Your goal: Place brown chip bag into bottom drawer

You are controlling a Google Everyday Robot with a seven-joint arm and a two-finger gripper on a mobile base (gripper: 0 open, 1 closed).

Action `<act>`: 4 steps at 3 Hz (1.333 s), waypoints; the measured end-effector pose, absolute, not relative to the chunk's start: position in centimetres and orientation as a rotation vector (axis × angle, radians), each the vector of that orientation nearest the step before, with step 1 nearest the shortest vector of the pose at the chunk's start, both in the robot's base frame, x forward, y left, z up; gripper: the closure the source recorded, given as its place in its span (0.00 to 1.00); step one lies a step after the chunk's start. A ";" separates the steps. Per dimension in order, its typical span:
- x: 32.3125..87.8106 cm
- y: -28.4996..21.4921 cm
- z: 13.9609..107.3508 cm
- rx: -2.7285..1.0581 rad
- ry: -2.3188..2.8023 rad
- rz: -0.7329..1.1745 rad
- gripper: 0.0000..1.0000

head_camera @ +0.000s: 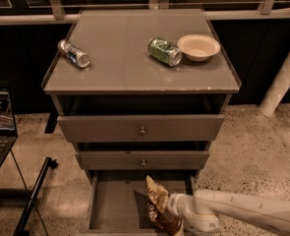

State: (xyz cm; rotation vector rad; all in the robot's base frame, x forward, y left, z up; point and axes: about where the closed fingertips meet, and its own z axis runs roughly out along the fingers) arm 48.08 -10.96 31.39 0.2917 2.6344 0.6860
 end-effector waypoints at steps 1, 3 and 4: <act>48.1 -11.0 31.4 0.292 2.634 0.686 0.36; 48.1 -10.9 31.4 0.292 2.635 0.686 0.00; 48.1 -10.9 31.4 0.292 2.635 0.686 0.00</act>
Offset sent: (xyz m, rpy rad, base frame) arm 0.0000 0.0000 0.0000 0.0000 0.0000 0.0000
